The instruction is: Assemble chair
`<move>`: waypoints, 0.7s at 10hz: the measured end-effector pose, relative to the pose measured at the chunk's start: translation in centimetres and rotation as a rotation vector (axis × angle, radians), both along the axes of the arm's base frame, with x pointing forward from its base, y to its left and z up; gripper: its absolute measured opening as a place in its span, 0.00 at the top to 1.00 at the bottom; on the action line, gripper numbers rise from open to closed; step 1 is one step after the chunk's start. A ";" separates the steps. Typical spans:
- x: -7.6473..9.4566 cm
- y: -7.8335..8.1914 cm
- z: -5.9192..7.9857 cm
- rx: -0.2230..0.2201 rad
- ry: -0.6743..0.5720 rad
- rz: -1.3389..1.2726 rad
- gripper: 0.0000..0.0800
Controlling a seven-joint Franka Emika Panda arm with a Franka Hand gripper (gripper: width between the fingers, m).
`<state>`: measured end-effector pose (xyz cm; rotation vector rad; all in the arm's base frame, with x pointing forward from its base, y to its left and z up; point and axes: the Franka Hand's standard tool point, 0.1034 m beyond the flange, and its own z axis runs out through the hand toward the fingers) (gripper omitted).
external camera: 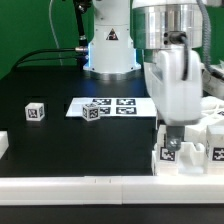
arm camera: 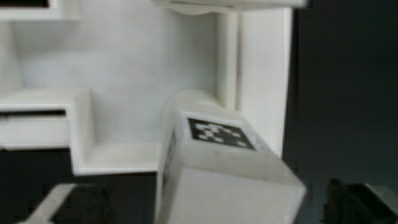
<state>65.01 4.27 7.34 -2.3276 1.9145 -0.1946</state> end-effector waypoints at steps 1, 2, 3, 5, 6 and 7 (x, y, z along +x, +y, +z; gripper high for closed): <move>0.0 0.0 0.0 -0.001 0.001 0.002 0.20; 0.0 -0.1 0.0 -0.018 0.000 0.086 0.20; 0.0 -0.1 0.0 -0.029 0.000 0.151 0.19; 0.2 -0.4 0.1 -0.110 0.021 0.506 0.19; 0.3 -0.6 0.2 -0.129 0.032 0.661 0.19; 0.2 -0.5 0.2 -0.137 0.041 0.713 0.19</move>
Offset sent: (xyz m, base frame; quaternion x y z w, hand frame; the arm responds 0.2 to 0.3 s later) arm 0.0000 0.0000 0.0000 0.0000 0.0000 -0.1296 0.9916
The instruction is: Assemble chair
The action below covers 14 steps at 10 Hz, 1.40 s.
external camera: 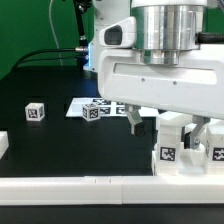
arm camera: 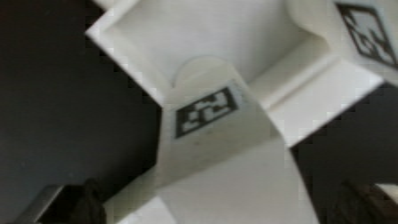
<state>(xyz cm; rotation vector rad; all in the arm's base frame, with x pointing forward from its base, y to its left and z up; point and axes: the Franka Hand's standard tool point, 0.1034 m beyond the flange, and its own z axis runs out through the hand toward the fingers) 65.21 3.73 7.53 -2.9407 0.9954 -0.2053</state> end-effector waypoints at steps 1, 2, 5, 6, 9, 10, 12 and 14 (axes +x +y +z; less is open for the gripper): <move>0.0 0.0 0.0 0.002 -0.001 -0.019 0.24; 0.0 0.0 0.0 0.004 -0.001 -0.033 0.24; 0.0 0.0 0.0 0.027 -0.003 -0.193 0.62; -0.1 0.0 0.0 0.042 -0.003 -0.314 0.64; -0.3 -0.4 -0.1 0.111 -0.003 -0.780 0.64; -0.4 -0.4 -0.1 0.152 0.005 -0.941 0.64; -0.6 -0.4 -0.2 0.196 0.014 -1.151 0.64; -0.9 -0.6 -0.3 0.197 0.028 -1.255 0.64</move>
Offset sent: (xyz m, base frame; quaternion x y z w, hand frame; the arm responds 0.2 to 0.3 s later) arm 0.0000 0.0000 0.0000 0.0000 0.0000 0.0650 0.9979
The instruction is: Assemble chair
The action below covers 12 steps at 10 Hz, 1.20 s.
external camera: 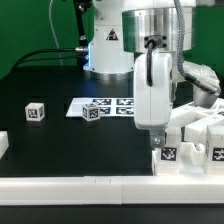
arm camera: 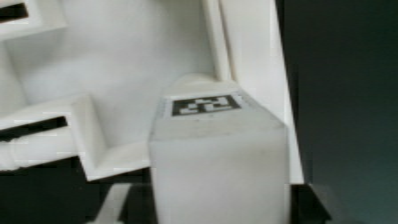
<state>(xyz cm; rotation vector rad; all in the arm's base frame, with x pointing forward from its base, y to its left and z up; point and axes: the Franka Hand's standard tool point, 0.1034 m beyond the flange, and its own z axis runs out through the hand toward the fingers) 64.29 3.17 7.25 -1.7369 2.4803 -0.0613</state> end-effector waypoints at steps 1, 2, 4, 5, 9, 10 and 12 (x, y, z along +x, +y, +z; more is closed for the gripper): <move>-0.2 -0.1 0.0 -0.001 0.010 -0.028 0.64; -0.4 -0.2 0.0 -0.006 0.024 -0.051 0.64; -0.4 -0.2 0.0 -0.007 0.024 -0.045 0.46; -0.4 -0.2 0.0 -0.007 0.024 -0.038 0.46; 0.1 0.2 2.1 0.001 -0.005 0.030 0.19; 0.1 0.2 2.0 0.001 -0.004 0.031 0.19; 0.1 0.2 2.0 0.000 -0.004 0.031 0.19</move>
Offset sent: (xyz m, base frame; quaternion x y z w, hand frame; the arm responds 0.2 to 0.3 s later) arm 0.0000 0.0000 0.0000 0.0000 0.0000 0.0000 1.0000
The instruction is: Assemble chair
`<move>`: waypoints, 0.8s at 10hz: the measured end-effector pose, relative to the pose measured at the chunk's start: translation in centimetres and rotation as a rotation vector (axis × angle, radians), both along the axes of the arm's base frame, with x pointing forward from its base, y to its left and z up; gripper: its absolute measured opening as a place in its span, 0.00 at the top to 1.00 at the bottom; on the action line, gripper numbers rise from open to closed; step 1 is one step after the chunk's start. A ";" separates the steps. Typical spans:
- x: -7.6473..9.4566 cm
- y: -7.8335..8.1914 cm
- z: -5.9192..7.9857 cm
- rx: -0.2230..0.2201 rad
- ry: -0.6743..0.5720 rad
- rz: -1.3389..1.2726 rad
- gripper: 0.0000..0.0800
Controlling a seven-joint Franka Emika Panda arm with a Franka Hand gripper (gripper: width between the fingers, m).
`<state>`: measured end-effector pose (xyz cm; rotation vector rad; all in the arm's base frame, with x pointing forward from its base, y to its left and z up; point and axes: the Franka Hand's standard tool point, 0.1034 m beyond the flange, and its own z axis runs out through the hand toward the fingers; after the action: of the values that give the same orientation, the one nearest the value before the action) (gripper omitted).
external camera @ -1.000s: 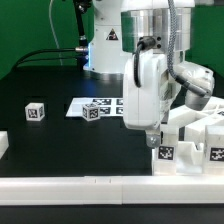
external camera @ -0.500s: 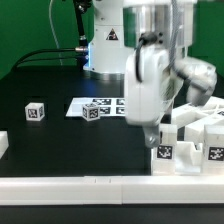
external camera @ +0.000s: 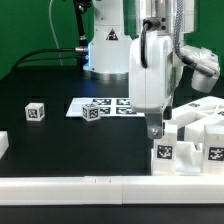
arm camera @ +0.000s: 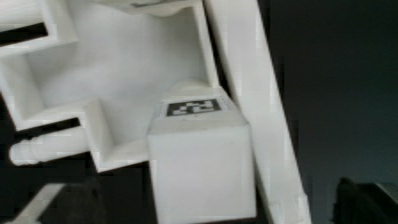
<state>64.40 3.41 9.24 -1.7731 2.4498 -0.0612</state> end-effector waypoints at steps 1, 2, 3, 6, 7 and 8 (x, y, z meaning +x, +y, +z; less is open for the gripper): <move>0.0 0.0 0.0 -0.002 0.000 0.011 0.19; -0.1 0.3 0.1 -0.007 -0.004 0.075 0.19; -0.5 0.8 0.2 -0.010 -0.008 0.102 0.19; -1.3 2.2 0.7 -0.042 -0.008 0.364 0.19; -1.4 2.4 0.8 -0.065 0.002 0.446 0.19; -1.3 2.2 0.8 -0.076 -0.002 0.515 0.19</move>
Offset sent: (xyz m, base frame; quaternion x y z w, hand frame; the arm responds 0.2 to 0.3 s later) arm -0.0225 0.0154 0.0076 -0.0024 -0.0012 -0.1233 0.9924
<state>63.08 5.59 10.01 -2.3695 1.9346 -0.1093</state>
